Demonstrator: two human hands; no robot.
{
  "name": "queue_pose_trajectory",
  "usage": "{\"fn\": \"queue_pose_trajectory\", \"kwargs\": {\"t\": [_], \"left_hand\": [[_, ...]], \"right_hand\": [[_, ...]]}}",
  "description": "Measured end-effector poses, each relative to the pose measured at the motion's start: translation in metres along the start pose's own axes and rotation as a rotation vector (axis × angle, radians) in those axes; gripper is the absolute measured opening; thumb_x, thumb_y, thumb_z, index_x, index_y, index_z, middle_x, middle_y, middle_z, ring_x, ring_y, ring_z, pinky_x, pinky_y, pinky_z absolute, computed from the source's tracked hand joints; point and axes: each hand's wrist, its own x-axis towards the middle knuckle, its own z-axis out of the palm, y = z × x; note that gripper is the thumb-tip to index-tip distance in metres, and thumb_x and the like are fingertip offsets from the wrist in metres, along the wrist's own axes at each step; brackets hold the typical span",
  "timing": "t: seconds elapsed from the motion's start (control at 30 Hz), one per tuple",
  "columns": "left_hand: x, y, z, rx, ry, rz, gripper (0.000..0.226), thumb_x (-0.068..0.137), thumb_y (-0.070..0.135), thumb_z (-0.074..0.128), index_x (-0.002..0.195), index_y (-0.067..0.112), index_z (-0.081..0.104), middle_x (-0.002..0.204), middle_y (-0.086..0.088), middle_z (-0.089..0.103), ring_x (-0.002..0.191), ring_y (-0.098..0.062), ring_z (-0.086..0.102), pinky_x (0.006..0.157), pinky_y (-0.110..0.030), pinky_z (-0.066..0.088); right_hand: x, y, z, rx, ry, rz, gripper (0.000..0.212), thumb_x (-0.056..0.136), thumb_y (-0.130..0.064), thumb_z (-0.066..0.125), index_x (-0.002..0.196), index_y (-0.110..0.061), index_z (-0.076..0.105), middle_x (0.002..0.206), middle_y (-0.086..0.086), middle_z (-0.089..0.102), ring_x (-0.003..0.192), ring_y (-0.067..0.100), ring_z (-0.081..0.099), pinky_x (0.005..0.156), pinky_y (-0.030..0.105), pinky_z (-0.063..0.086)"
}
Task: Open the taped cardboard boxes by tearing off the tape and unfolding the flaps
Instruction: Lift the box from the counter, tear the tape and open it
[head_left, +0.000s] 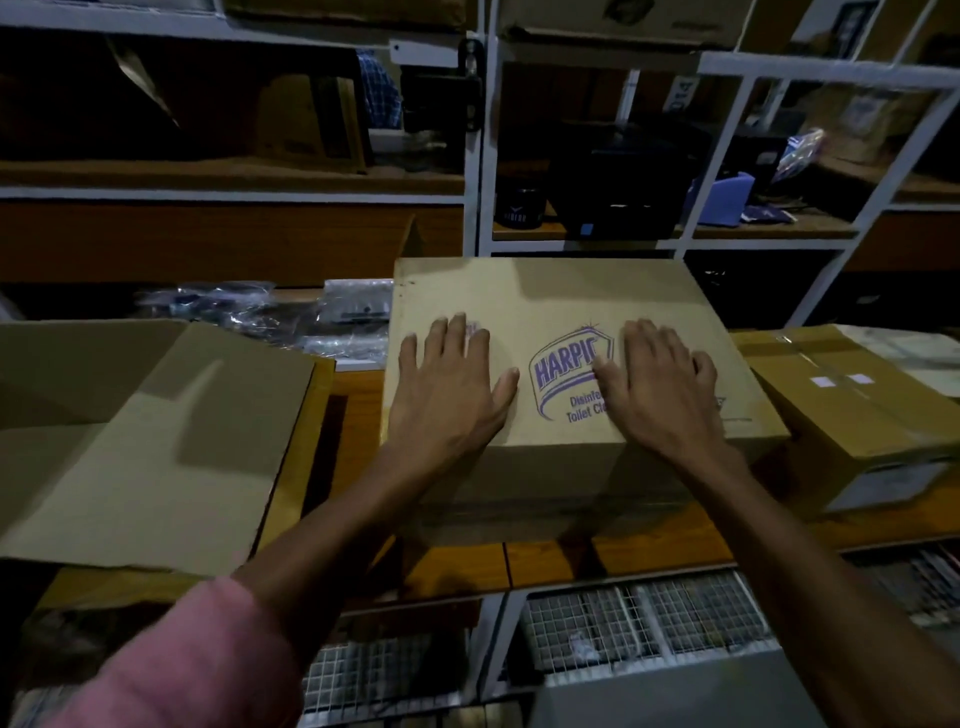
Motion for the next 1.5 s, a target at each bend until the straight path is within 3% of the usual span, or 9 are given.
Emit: {"fn": "queue_pose_trajectory", "kwargs": {"t": [0.23, 0.4, 0.63, 0.83, 1.0, 1.13, 1.2, 1.33, 1.5], "left_hand": [[-0.065, 0.007, 0.002, 0.049, 0.099, 0.064, 0.075, 0.100, 0.063, 0.015, 0.161, 0.019, 0.020, 0.171, -0.011, 0.009, 0.159, -0.028, 0.001, 0.125, -0.058, 0.006], [-0.099, -0.005, 0.044, 0.096, 0.155, 0.107, 0.080, 0.101, 0.060, 0.033, 0.163, 0.013, 0.016, 0.171, -0.015, -0.002, 0.158, -0.035, -0.005, 0.123, -0.062, 0.009], [-0.125, -0.011, 0.076, 0.124, 0.037, 0.064, 0.080, 0.086, 0.044, 0.067, 0.154, 0.020, 0.033, 0.156, -0.011, 0.027, 0.138, -0.035, 0.031, 0.114, -0.060, 0.028], [-0.124, 0.000, 0.070, -0.043, 0.086, 0.134, 0.069, 0.092, 0.046, 0.063, 0.148, 0.023, 0.030, 0.145, -0.007, 0.029, 0.120, -0.029, 0.035, 0.098, -0.044, 0.041], [-0.108, 0.007, 0.058, -0.065, 0.111, 0.207, 0.045, 0.100, 0.046, 0.046, 0.136, 0.020, 0.050, 0.135, -0.005, 0.050, 0.121, -0.025, 0.044, 0.098, -0.041, 0.043], [-0.077, 0.009, 0.042, -0.095, 0.153, 0.253, 0.041, 0.101, 0.037, 0.042, 0.134, 0.016, 0.054, 0.134, -0.006, 0.056, 0.129, -0.024, 0.048, 0.116, -0.047, 0.029], [-0.060, 0.000, 0.032, -0.039, 0.090, 0.173, 0.042, 0.102, 0.037, 0.043, 0.139, 0.018, 0.050, 0.145, -0.006, 0.049, 0.140, -0.025, 0.037, 0.118, -0.052, 0.025], [-0.042, -0.038, 0.025, 0.050, 0.065, -0.026, 0.053, 0.094, 0.049, 0.050, 0.142, 0.026, 0.047, 0.154, -0.003, 0.042, 0.152, -0.030, 0.020, 0.114, -0.070, -0.014], [-0.037, -0.075, 0.046, -0.378, -0.082, -0.375, 0.053, 0.097, 0.039, 0.056, 0.146, 0.023, 0.043, 0.154, -0.008, 0.039, 0.146, -0.032, 0.028, 0.114, -0.068, 0.028]], "right_hand": [[-0.077, -0.004, -0.004, -0.021, 0.124, 0.006, 0.073, 0.101, -0.064, 0.014, 0.156, -0.018, 0.027, 0.169, 0.009, 0.016, 0.156, 0.029, 0.012, 0.120, 0.061, 0.012], [-0.114, -0.010, 0.036, -0.026, 0.115, 0.014, 0.076, 0.102, -0.060, 0.023, 0.162, -0.014, 0.014, 0.171, 0.012, -0.003, 0.157, 0.033, -0.004, 0.120, 0.065, 0.005], [-0.135, -0.016, 0.068, -0.008, 0.022, -0.013, 0.075, 0.083, -0.036, 0.075, 0.146, -0.015, 0.041, 0.142, 0.021, 0.036, 0.129, 0.044, 0.036, 0.095, 0.062, 0.042], [-0.135, -0.028, 0.069, -0.050, 0.155, -0.090, 0.030, 0.093, -0.040, 0.061, 0.108, -0.014, 0.060, 0.106, 0.012, 0.049, 0.097, 0.030, 0.047, 0.083, 0.045, 0.040], [-0.110, -0.042, 0.052, 0.123, 0.362, -0.165, 0.030, 0.098, -0.035, 0.046, 0.092, -0.013, 0.065, 0.091, 0.007, 0.059, 0.087, 0.026, 0.052, 0.075, 0.036, 0.033], [-0.071, -0.063, 0.041, 0.251, 0.150, -0.178, 0.025, 0.100, -0.030, 0.048, 0.105, -0.012, 0.065, 0.105, 0.008, 0.058, 0.098, 0.024, 0.054, 0.082, 0.036, 0.046], [-0.057, -0.074, 0.044, 0.211, -0.005, -0.196, 0.027, 0.102, -0.035, 0.049, 0.114, -0.017, 0.064, 0.120, 0.007, 0.057, 0.111, 0.023, 0.053, 0.094, 0.038, 0.043], [-0.050, -0.087, 0.058, 0.094, -0.191, -0.140, 0.052, 0.102, -0.056, 0.031, 0.142, -0.026, 0.047, 0.153, 0.004, 0.042, 0.140, 0.025, 0.035, 0.114, 0.049, 0.025], [-0.048, -0.087, 0.068, 0.011, -0.212, -0.127, 0.061, 0.102, -0.057, 0.023, 0.154, -0.026, 0.033, 0.163, 0.005, 0.029, 0.150, 0.026, 0.023, 0.118, 0.051, 0.018]]}}
